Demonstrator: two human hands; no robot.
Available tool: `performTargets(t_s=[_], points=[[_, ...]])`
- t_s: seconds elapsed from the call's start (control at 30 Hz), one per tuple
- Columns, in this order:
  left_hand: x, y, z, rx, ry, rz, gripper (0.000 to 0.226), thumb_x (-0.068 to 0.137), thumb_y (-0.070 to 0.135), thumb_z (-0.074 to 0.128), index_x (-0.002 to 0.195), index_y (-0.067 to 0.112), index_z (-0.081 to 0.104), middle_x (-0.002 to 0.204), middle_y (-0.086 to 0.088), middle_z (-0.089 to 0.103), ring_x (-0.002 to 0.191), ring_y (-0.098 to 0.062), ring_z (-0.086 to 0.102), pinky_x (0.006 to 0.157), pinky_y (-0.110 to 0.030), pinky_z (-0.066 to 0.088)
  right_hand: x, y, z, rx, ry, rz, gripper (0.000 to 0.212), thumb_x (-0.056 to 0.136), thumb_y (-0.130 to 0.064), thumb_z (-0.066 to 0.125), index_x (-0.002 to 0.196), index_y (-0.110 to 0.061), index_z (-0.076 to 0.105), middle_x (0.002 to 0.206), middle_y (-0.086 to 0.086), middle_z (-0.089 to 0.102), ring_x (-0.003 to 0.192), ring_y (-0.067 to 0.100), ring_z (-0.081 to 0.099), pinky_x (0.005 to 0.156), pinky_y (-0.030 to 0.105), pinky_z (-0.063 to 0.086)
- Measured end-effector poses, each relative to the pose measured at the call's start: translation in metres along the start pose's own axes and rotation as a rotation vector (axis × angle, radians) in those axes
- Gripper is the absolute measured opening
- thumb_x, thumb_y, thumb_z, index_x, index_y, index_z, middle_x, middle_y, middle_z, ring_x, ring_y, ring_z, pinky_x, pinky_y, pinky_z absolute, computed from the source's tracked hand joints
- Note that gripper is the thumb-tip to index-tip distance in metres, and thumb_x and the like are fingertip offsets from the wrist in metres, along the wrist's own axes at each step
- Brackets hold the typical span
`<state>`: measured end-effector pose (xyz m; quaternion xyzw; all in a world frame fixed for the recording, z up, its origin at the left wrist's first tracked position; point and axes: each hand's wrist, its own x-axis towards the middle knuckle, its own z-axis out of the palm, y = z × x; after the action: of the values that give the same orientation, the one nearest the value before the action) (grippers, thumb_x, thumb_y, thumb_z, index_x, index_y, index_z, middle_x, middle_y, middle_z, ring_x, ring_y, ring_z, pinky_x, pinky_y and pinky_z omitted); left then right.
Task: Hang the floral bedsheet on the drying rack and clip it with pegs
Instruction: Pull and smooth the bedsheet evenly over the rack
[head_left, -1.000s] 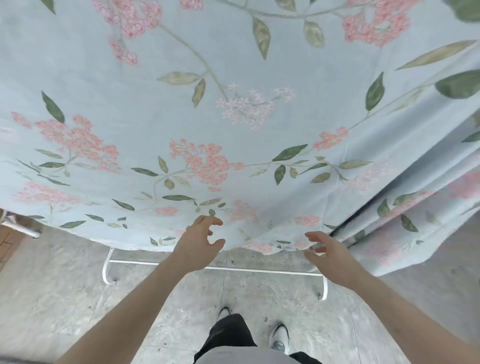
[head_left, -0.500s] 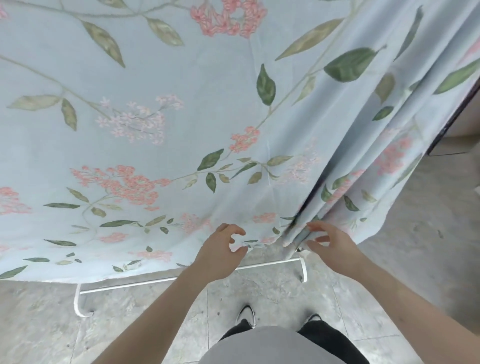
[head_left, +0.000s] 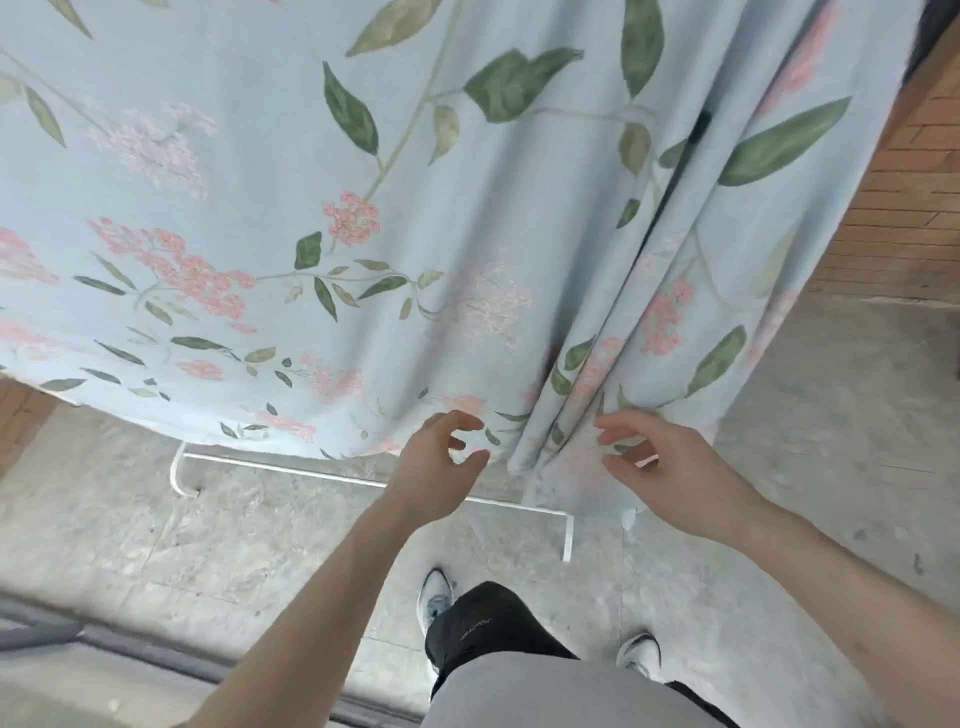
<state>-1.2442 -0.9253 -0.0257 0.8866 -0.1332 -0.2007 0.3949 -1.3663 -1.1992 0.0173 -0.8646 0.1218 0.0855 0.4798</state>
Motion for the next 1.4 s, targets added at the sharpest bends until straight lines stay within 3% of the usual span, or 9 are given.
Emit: performTargets(t_s=[0.33,0.47,0.6,0.77,0.93,1.1,1.4], points=[[-0.060,0.064,0.056,-0.072,0.163,-0.092,0.028,0.091,0.032,0.072,0.117,0.039,0.064,0.120,0.021,0.060,0.102,0.006,0.060,0.078,-0.014,0.048,0.011,0.010,-0.065,-0.132,-0.194,-0.167,0.027,0.094,-0.025,0.070,0.118,-0.037,0.067,0.104,-0.021,0.071,0.090,0.000,0.064,0.078,0.013,0.048],[-0.056,0.064,0.052,-0.073,0.218,-0.134,0.028,0.091,0.033,0.071,0.118,0.038,0.065,0.122,0.020,0.061,0.103,0.004,0.062,0.084,-0.021,0.051,0.023,0.007,-0.073,-0.156,-0.273,-0.209,0.026,0.095,-0.027,0.071,0.116,-0.040,0.067,0.104,-0.021,0.071,0.091,-0.003,0.065,0.077,0.009,0.047],[-0.048,0.069,0.055,-0.063,0.248,-0.156,0.030,0.091,0.034,0.069,0.121,0.036,0.064,0.123,0.019,0.061,0.103,0.004,0.061,0.084,-0.020,0.050,0.033,0.009,-0.084,-0.181,-0.316,-0.226,0.025,0.094,-0.029,0.071,0.115,-0.042,0.066,0.101,-0.024,0.071,0.093,-0.002,0.066,0.080,0.012,0.049],[-0.057,0.083,0.067,-0.144,0.303,-0.191,0.027,0.091,0.035,0.070,0.117,0.040,0.065,0.122,0.022,0.063,0.104,0.005,0.061,0.089,-0.030,0.056,0.042,0.008,-0.095,-0.250,-0.433,-0.253,0.024,0.094,-0.035,0.069,0.116,-0.045,0.066,0.100,-0.031,0.069,0.095,-0.005,0.067,0.086,0.020,0.053],[-0.062,0.103,0.077,-0.222,0.430,-0.273,0.024,0.092,0.030,0.071,0.114,0.038,0.067,0.122,0.021,0.065,0.105,0.004,0.063,0.087,-0.031,0.057,0.060,-0.003,-0.105,-0.359,-0.647,-0.359,0.025,0.094,-0.037,0.069,0.118,-0.043,0.066,0.103,-0.024,0.070,0.093,-0.003,0.068,0.088,0.024,0.056],[-0.045,0.153,0.101,-0.325,0.591,-0.342,0.019,0.094,0.027,0.070,0.111,0.035,0.068,0.118,0.023,0.068,0.103,0.002,0.066,0.077,-0.022,0.053,0.088,-0.006,-0.139,-0.398,-0.819,-0.531,0.025,0.096,-0.033,0.069,0.120,-0.038,0.067,0.105,-0.021,0.071,0.094,-0.001,0.067,0.085,0.020,0.054],[-0.022,0.255,0.180,-0.395,0.881,-0.512,0.018,0.094,0.025,0.070,0.112,0.031,0.069,0.115,0.022,0.069,0.099,0.002,0.067,0.073,-0.012,0.050,0.139,-0.003,-0.228,-0.474,-1.045,-0.724,0.021,0.091,-0.040,0.070,0.110,-0.050,0.067,0.104,-0.027,0.070,0.090,0.001,0.069,0.088,0.027,0.057]])
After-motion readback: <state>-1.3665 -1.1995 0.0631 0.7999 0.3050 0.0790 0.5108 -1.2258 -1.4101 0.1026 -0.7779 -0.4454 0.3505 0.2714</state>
